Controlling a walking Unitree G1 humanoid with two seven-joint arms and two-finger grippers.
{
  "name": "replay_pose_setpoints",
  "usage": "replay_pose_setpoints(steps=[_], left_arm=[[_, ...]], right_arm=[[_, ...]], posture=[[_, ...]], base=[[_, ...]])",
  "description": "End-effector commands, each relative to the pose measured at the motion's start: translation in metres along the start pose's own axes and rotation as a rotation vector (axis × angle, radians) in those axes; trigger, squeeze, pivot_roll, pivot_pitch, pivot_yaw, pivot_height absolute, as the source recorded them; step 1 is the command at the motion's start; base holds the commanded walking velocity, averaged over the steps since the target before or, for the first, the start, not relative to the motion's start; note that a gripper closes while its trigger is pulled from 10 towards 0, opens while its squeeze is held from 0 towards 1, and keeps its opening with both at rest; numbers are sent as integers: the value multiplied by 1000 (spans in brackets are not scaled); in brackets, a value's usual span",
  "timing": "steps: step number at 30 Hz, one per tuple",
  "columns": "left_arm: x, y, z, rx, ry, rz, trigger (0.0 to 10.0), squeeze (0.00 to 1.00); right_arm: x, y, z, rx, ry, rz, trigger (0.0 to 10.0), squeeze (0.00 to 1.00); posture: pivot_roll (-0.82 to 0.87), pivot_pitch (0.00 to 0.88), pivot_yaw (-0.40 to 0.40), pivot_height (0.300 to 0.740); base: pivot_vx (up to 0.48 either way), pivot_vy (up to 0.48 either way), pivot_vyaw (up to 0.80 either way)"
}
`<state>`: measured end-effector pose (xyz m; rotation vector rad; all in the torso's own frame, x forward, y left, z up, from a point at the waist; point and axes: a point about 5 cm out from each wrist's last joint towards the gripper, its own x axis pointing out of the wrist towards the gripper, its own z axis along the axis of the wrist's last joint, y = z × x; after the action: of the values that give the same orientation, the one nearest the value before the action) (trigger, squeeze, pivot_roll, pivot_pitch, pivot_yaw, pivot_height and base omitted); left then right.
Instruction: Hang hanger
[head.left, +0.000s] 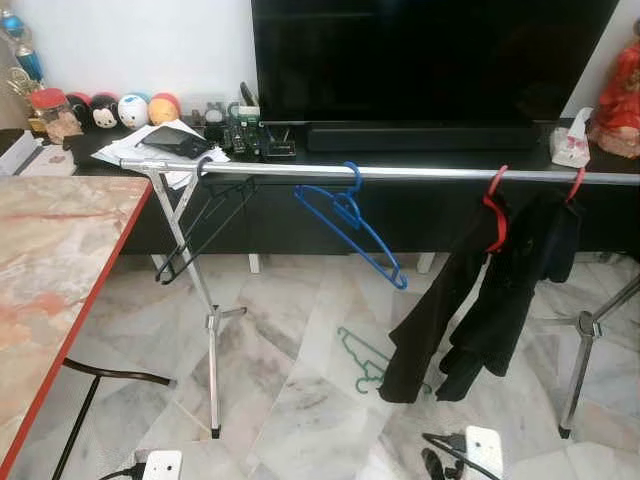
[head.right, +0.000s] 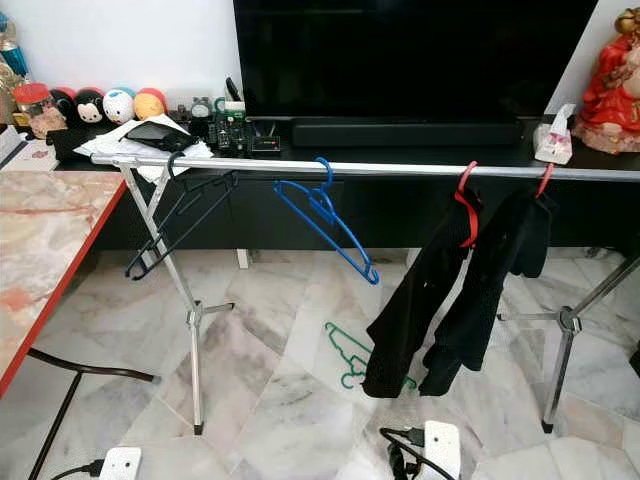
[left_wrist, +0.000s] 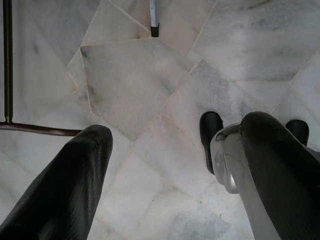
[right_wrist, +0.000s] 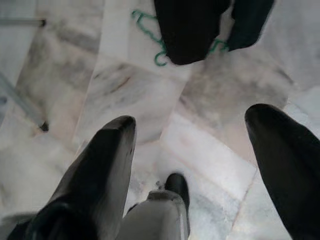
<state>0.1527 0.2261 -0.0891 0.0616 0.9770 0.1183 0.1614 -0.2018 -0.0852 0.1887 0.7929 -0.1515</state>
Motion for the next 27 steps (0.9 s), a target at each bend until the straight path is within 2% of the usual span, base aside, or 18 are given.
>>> replay_pose_setpoints(steps=[1, 11, 13, 14, 15, 16, 20, 21, 23, 24, 25, 26, 27], left_arm=[[0, 0, 1, 5, 1, 10, 10000, 0], [0, 4, 3, 16, -7, 27, 10000, 0], [0, 4, 3, 26, -7, 24, 10000, 0], [0, 5, 4, 28, -9, 25, 10000, 0], [0, 6, 4, 29, -13, 28, 10000, 0], [0, 6, 4, 29, -13, 28, 10000, 0], [0, 9, 6, 18, -18, 46, 10000, 0], [0, 12, 7, 15, -19, 51, 10000, 0], [0, 13, 7, 14, -20, 55, 10000, 0], [0, 16, 8, 12, -23, 63, 10000, 0], [0, 16, 8, 12, -23, 63, 10000, 0], [0, 18, 10, 19, -32, 61, 10000, 0], [0, 18, 11, 20, -35, 61, 10000, 0]], right_arm=[[-1, -4, 5, 13, -51, -43, 10000, 0], [-7, -8, 23, 84, -302, -180, 10000, 0], [-11, -37, 87, 47, -566, -217, 10000, 0], [-27, -48, 132, -14, -758, -205, 10000, 0], [-37, -42, 146, -74, -835, -178, 10000, 0], [-37, -42, 146, -74, -835, -178, 10000, 0], [-51, -30, 165, -99, -945, -157, 10000, 0], [-56, -23, 172, -100, -978, -136, 10000, 0], [-59, -20, 175, -94, -992, -125, 10000, 0], [-67, -7, 184, -110, -1011, -72, 10000, 0], [-67, -7, 184, -110, -1011, -72, 10000, 0], [-76, 11, 191, -142, -1007, 2, 10000, 0], [-78, 14, 192, -149, -1004, 16, 10000, 0]], posture=[[-62, 0, -30, 740], [-107, 0, 0, 740], [-115, 0, 9, 740], [-119, 0, 16, 740], [-119, 0, 19, 740], [-119, 0, 19, 740], [-113, 0, 33, 740], [-112, 0, 36, 740], [-112, 0, 37, 740], [-110, 0, 32, 740], [-110, 0, 32, 740], [-110, 0, 24, 740], [-110, 0, 24, 740]], base=[[0, 0, 0], [0, 0, 0], [0, 0, 0], [0, 0, 0], [0, 0, 0], [0, 0, 0], [0, 0, 0], [0, 0, 0], [0, 0, 0], [0, 0, 0], [0, 0, 0], [0, 0, 0], [0, 0, 0]])
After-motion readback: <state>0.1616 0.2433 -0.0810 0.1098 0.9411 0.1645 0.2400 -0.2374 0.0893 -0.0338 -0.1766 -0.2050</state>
